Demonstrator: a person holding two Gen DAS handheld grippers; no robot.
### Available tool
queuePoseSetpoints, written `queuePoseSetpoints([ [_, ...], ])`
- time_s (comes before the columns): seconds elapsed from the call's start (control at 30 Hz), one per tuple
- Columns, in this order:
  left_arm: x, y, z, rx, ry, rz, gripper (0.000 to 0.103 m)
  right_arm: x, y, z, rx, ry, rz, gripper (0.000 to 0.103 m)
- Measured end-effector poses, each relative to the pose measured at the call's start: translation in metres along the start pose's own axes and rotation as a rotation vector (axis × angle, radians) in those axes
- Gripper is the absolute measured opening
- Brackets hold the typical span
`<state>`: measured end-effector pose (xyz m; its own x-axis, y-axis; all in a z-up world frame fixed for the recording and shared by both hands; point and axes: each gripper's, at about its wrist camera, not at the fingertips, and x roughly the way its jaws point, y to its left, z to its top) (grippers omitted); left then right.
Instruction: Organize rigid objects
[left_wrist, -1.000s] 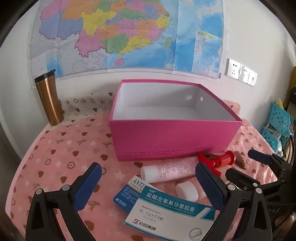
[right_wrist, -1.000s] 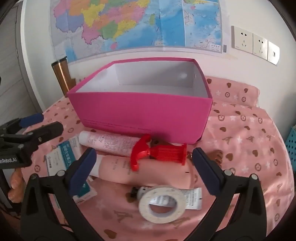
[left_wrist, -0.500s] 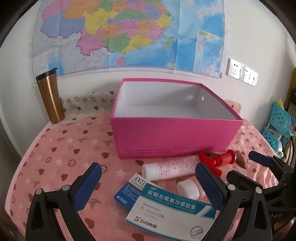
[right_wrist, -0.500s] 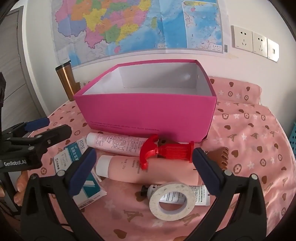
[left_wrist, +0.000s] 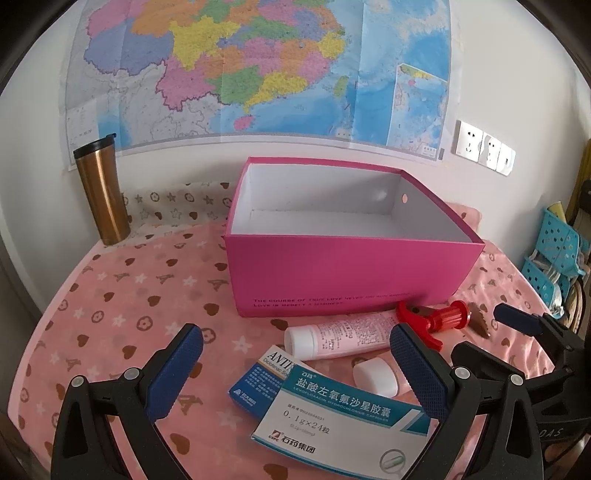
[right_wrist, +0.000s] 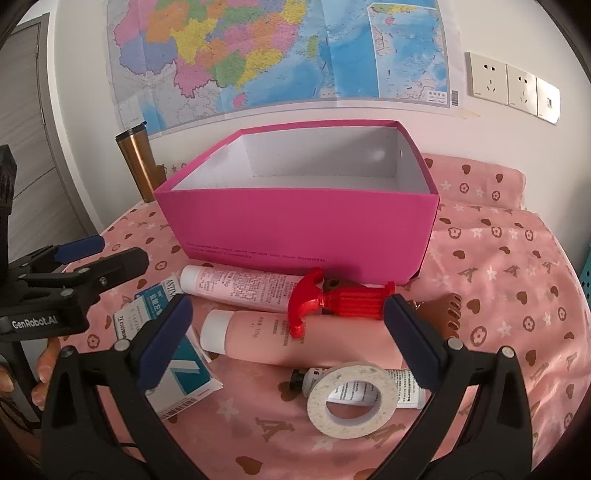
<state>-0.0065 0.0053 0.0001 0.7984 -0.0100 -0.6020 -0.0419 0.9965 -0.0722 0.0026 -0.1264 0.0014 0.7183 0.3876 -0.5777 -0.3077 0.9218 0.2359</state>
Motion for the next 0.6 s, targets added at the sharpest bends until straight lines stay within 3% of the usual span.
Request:
queuePoseSetpoints([
  [0.6, -0.0017, 0.0012, 0.0015, -0.002, -0.003, 0.001, 0.103, -0.0018, 0.0022, -0.0013, 0.001, -0.003, 0.016, 0.103],
])
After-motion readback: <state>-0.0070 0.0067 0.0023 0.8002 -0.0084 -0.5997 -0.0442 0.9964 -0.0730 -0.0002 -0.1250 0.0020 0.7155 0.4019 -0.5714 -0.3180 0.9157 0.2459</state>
